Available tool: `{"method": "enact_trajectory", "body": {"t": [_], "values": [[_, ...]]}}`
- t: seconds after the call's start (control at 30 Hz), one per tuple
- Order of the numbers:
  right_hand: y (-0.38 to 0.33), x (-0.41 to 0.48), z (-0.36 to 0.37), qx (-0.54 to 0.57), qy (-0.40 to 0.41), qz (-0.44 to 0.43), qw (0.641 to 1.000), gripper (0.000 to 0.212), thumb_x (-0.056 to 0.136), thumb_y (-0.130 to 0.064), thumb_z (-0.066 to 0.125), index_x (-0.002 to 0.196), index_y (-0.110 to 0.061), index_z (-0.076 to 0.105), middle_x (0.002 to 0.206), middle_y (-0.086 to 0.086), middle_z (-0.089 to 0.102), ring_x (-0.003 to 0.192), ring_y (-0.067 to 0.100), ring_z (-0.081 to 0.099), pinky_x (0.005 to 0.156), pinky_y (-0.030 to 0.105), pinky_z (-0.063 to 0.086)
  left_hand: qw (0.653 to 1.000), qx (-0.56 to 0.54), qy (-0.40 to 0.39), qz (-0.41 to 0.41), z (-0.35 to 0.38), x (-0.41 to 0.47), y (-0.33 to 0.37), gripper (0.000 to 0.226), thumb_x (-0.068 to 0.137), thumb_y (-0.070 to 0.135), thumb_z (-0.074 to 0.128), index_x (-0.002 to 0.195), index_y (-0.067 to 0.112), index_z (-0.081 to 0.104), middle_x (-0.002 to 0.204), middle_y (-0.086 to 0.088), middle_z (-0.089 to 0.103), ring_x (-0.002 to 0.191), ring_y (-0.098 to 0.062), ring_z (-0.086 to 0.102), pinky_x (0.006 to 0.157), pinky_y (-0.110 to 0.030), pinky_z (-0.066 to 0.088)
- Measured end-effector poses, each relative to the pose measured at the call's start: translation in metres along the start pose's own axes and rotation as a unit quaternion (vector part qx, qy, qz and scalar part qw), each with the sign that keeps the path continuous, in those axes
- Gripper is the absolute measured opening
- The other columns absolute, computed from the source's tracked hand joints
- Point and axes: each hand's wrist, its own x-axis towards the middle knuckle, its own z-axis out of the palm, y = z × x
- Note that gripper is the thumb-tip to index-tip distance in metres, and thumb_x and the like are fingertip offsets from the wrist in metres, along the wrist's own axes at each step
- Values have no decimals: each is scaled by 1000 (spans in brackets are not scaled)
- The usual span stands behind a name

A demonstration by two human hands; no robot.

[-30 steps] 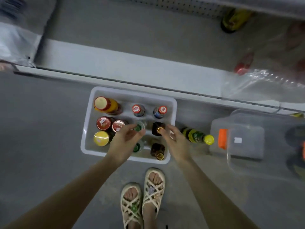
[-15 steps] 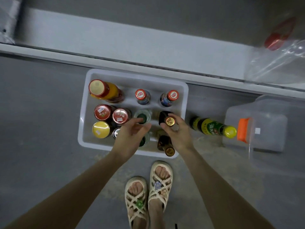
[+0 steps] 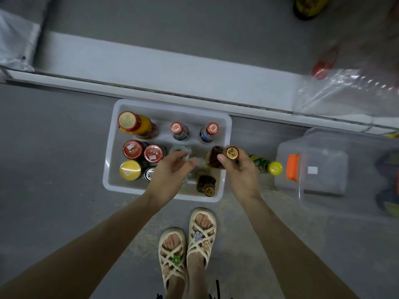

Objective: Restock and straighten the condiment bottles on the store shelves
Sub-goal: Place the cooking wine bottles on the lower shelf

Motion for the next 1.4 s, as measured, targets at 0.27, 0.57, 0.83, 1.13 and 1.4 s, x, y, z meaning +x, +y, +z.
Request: {"method": "enact_trajectory", "body": {"t": [0.27, 0.57, 0.83, 1.13, 1.4], "values": [[-130, -59, -75, 8, 45, -101, 994, 9, 88, -28, 69, 92, -21, 63, 85, -6, 69, 83, 12, 65, 80, 32, 52, 996, -19, -23, 86, -4, -80, 103, 29, 91, 26, 62, 117, 15, 60, 93, 8, 65, 84, 2, 60, 72, -9, 46], [-358, -178, -179, -55, 110, -255, 959, 26, 85, -48, 64, 87, -22, 64, 81, -7, 67, 81, 13, 64, 77, 35, 51, 971, -38, -57, 228, -31, -210, 282, 49, 88, 33, 66, 131, 14, 54, 99, 5, 65, 82, 2, 60, 63, -9, 46], [-551, -332, -262, -119, 181, -402, 890, 23, 88, -46, 63, 79, -25, 63, 77, -2, 68, 78, 20, 63, 75, 45, 51, 915, -8, -109, 388, -71, -364, 447, 89, 59, 58, 78, 135, 20, 50, 124, 5, 61, 116, -9, 57, 98, -26, 45], [-684, -476, -322, -144, 232, -507, 817, 30, 90, -41, 64, 69, -19, 64, 63, -8, 61, 60, 6, 55, 61, 30, 43, 838, 19, -176, 517, -94, -502, 566, 48, 72, 12, 83, 113, 18, 59, 101, 4, 70, 88, 0, 66, 76, -15, 51], [-729, -518, -340, -109, 226, -555, 793, 41, 89, -46, 62, 80, -7, 67, 80, 12, 69, 79, 27, 65, 76, 50, 55, 802, 33, -177, 570, -110, -555, 612, 53, 70, 23, 84, 115, 22, 58, 106, 4, 70, 97, -11, 68, 84, -31, 55]]}}
